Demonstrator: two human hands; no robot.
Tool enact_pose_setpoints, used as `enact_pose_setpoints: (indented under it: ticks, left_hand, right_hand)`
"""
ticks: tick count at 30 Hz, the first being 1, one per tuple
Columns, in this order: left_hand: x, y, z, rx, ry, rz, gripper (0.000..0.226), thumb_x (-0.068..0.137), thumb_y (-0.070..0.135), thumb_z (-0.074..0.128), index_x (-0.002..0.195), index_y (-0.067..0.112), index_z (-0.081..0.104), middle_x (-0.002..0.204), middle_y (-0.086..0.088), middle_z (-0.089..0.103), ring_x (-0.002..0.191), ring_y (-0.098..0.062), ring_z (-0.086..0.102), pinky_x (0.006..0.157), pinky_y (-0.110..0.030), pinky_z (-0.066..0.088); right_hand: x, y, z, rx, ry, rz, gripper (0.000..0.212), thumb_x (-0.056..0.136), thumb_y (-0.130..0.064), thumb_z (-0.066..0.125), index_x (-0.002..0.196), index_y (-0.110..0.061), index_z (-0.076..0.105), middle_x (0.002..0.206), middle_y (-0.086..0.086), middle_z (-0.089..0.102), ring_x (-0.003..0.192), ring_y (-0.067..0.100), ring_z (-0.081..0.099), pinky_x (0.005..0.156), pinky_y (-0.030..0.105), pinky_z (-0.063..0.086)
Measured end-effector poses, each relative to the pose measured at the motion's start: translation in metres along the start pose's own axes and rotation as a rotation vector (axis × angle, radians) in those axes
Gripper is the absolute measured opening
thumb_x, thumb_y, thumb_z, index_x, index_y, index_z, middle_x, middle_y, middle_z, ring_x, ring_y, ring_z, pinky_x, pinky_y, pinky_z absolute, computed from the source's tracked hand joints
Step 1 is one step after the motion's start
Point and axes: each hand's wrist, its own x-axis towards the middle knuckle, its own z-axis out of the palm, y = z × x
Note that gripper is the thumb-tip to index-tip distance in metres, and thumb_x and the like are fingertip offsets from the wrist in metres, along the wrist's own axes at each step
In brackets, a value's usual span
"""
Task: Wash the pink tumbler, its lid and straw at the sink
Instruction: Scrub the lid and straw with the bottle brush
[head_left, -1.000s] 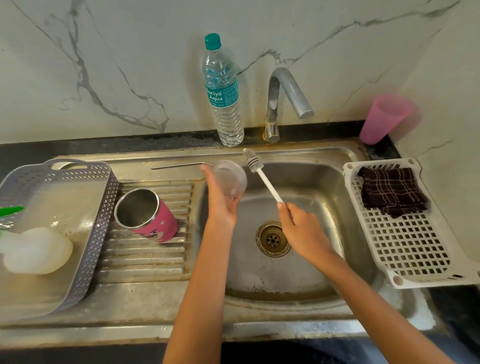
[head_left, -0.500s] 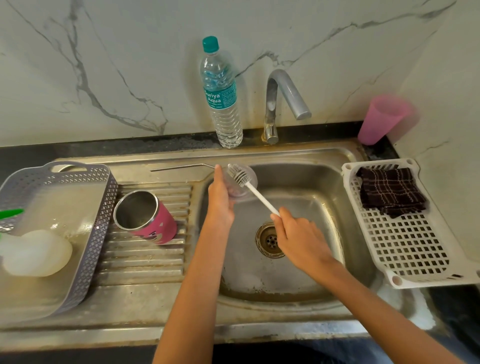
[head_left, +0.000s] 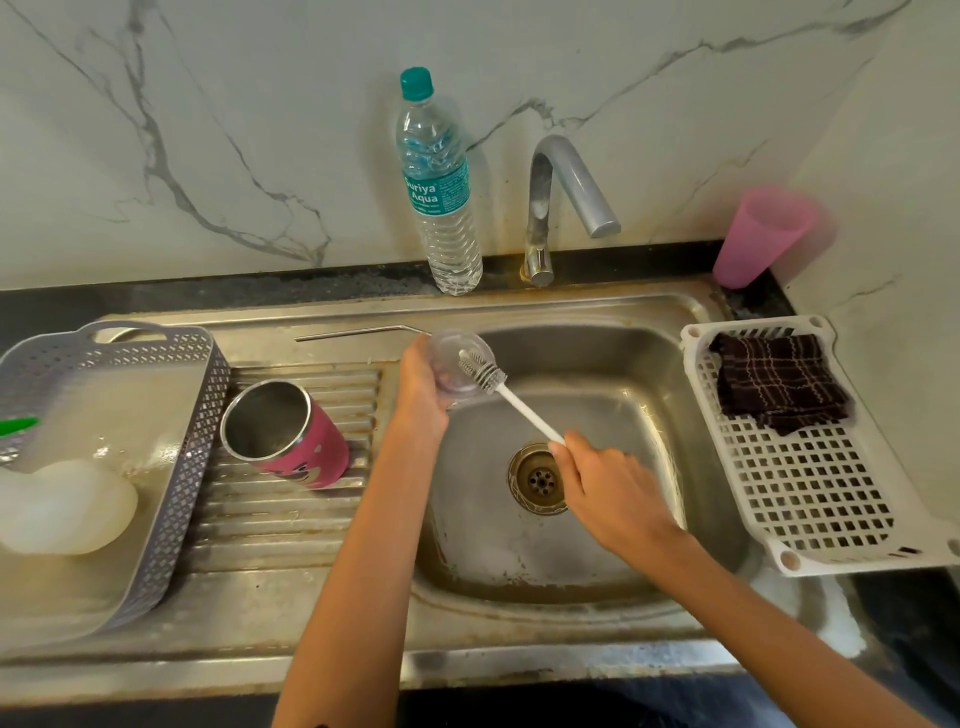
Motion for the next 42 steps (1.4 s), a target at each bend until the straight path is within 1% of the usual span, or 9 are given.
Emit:
enact_pose_setpoints:
  ticks: [3,6,14,23,28,30,34,37,42]
  left_hand:
    - [-0.001,-0.020,0.006,0.099,-0.027,-0.007,0.041,0.102,0.039,0.039,0.119,0.011,0.063,0.108,-0.008,0.070,0.097,-0.020,0.067,0.092,-0.041,0.054]
    - [0.002,-0.013,0.002,0.039,-0.018,-0.019,0.035,0.104,0.032,0.036,0.092,0.012,0.062,0.070,-0.001,0.066,0.062,-0.012,0.064,0.075,-0.037,0.054]
    - [-0.001,-0.020,0.001,0.048,-0.044,0.004,0.038,0.104,0.024,0.029,0.087,0.016,0.063,0.086,-0.006,0.066,0.089,-0.023,0.063,0.100,-0.046,0.049]
    - [-0.003,-0.021,0.002,0.041,-0.021,0.015,0.035,0.103,0.025,0.033,0.087,0.017,0.064,0.088,-0.006,0.067,0.080,-0.018,0.063,0.079,-0.038,0.055]
    - [0.012,-0.013,-0.005,-0.153,0.013,-0.016,0.042,0.102,0.017,0.029,0.075,0.013,0.061,0.052,0.000,0.065,0.070,-0.019,0.060,0.083,-0.040,0.052]
    - [0.009,-0.022,-0.005,-0.093,0.035,0.013,0.041,0.101,0.015,0.026,0.072,0.013,0.056,0.046,0.001,0.059,0.059,-0.018,0.057,0.068,-0.034,0.054]
    - [-0.008,-0.046,0.008,-0.003,0.017,0.026,0.037,0.104,0.025,0.028,0.085,0.016,0.058,0.078,-0.002,0.063,0.073,-0.016,0.059,0.084,-0.037,0.052]
    - [0.007,-0.026,0.002,-0.126,0.043,0.026,0.042,0.106,0.030,0.025,0.101,0.011,0.062,0.073,-0.002,0.066,0.067,-0.015,0.063,0.071,-0.034,0.055]
    - [-0.002,-0.042,0.007,-0.118,0.072,0.145,0.048,0.105,0.036,0.028,0.125,0.005,0.059,0.102,-0.008,0.055,0.100,-0.020,0.051,0.101,-0.035,0.041]
  right_hand:
    - [0.011,-0.006,0.000,-0.003,0.020,0.012,0.036,0.104,-0.041,0.021,0.098,-0.017,0.048,0.062,-0.001,0.056,0.054,0.022,0.056,0.047,0.030,0.035]
    - [0.009,-0.012,0.003,0.027,0.013,0.016,0.036,0.104,-0.040,0.021,0.097,-0.016,0.047,0.062,-0.001,0.055,0.055,0.023,0.057,0.049,0.032,0.039]
    - [0.012,-0.014,0.002,0.037,0.015,0.004,0.037,0.104,-0.041,0.022,0.098,-0.016,0.049,0.061,-0.002,0.054,0.056,0.024,0.058,0.050,0.032,0.042]
    - [0.012,-0.020,-0.001,0.040,0.048,-0.033,0.037,0.104,-0.040,0.023,0.096,-0.017,0.050,0.057,-0.003,0.052,0.051,0.021,0.056,0.047,0.033,0.043]
    - [0.002,-0.018,0.004,0.068,0.009,-0.039,0.035,0.104,-0.041,0.025,0.093,-0.018,0.049,0.057,-0.006,0.049,0.047,0.018,0.050,0.044,0.030,0.035]
    - [-0.001,-0.014,0.004,0.078,0.003,-0.037,0.037,0.104,-0.041,0.025,0.093,-0.017,0.050,0.057,-0.005,0.050,0.047,0.017,0.050,0.045,0.028,0.033]
    - [0.016,-0.016,0.002,0.120,0.030,-0.021,0.039,0.104,-0.042,0.025,0.093,-0.016,0.053,0.058,0.001,0.055,0.050,0.024,0.056,0.047,0.034,0.042]
    - [0.006,-0.017,0.004,0.118,0.006,-0.030,0.038,0.104,-0.041,0.025,0.091,-0.017,0.051,0.059,-0.002,0.053,0.049,0.020,0.052,0.047,0.031,0.037]
    - [0.005,-0.023,0.005,0.183,-0.002,0.048,0.039,0.103,-0.043,0.024,0.090,-0.017,0.050,0.068,0.007,0.058,0.063,0.032,0.059,0.057,0.042,0.047]
